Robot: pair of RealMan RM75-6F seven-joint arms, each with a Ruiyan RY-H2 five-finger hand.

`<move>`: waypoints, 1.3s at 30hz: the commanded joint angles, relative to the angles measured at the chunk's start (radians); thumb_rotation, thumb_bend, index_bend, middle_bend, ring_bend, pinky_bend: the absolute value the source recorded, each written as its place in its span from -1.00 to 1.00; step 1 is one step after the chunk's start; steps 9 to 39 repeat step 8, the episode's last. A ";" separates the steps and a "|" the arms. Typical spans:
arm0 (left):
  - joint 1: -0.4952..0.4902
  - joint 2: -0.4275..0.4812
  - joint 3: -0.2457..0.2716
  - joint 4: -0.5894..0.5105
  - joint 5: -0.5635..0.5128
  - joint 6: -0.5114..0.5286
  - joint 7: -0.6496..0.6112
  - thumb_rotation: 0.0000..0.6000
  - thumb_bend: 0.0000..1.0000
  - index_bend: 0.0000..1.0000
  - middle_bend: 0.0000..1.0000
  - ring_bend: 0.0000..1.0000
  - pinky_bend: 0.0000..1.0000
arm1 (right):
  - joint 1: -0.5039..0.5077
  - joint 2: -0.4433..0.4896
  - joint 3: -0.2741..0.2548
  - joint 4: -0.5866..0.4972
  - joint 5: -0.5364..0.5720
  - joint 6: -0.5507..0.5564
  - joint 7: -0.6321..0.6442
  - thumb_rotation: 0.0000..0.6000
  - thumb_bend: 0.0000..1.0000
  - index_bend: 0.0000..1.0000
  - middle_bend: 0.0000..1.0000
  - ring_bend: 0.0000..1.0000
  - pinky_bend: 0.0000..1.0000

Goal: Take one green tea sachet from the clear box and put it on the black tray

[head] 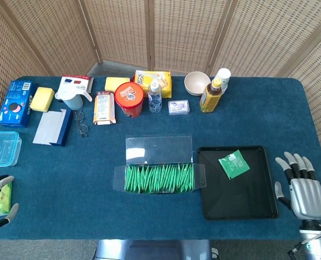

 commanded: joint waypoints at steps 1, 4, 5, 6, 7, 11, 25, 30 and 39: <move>-0.007 0.004 -0.005 -0.009 -0.003 -0.009 0.006 1.00 -0.40 -0.62 -0.63 -0.72 -0.51 | 0.001 -0.003 0.006 0.001 -0.001 -0.014 0.010 1.00 0.02 -0.67 -0.91 -1.00 -0.94; -0.015 0.005 -0.013 -0.015 -0.011 -0.019 0.012 1.00 -0.40 -0.63 -0.63 -0.72 -0.51 | -0.001 -0.005 0.012 0.001 0.001 -0.025 0.018 1.00 0.02 -0.67 -0.91 -1.00 -0.94; -0.018 0.005 -0.015 -0.016 -0.012 -0.022 0.014 1.00 -0.40 -0.63 -0.63 -0.72 -0.51 | -0.002 -0.006 0.013 0.002 0.001 -0.027 0.019 1.00 0.02 -0.67 -0.91 -1.00 -0.94; -0.022 0.005 -0.018 -0.017 -0.013 -0.026 0.017 1.00 -0.40 -0.62 -0.63 -0.72 -0.51 | -0.004 -0.006 0.015 0.001 0.002 -0.030 0.020 1.00 0.02 -0.67 -0.91 -1.00 -0.94; -0.024 0.005 -0.020 -0.018 -0.014 -0.029 0.019 1.00 -0.40 -0.62 -0.63 -0.72 -0.51 | -0.005 -0.006 0.017 0.001 0.004 -0.031 0.021 1.00 0.02 -0.67 -0.91 -1.00 -0.94; -0.028 0.004 -0.022 -0.019 -0.016 -0.034 0.019 1.00 -0.40 -0.62 -0.63 -0.72 -0.51 | -0.008 -0.007 0.019 0.000 0.007 -0.032 0.021 1.00 0.02 -0.67 -0.91 -1.00 -0.94; -0.028 0.004 -0.022 -0.019 -0.016 -0.034 0.019 1.00 -0.40 -0.62 -0.63 -0.72 -0.51 | -0.008 -0.007 0.019 0.000 0.007 -0.032 0.021 1.00 0.02 -0.67 -0.91 -1.00 -0.94; -0.028 0.004 -0.022 -0.019 -0.016 -0.034 0.019 1.00 -0.40 -0.62 -0.63 -0.72 -0.51 | -0.008 -0.007 0.019 0.000 0.007 -0.032 0.021 1.00 0.02 -0.67 -0.91 -1.00 -0.94; -0.028 0.004 -0.022 -0.019 -0.016 -0.034 0.019 1.00 -0.40 -0.62 -0.63 -0.72 -0.51 | -0.008 -0.007 0.019 0.000 0.007 -0.032 0.021 1.00 0.02 -0.67 -0.91 -1.00 -0.94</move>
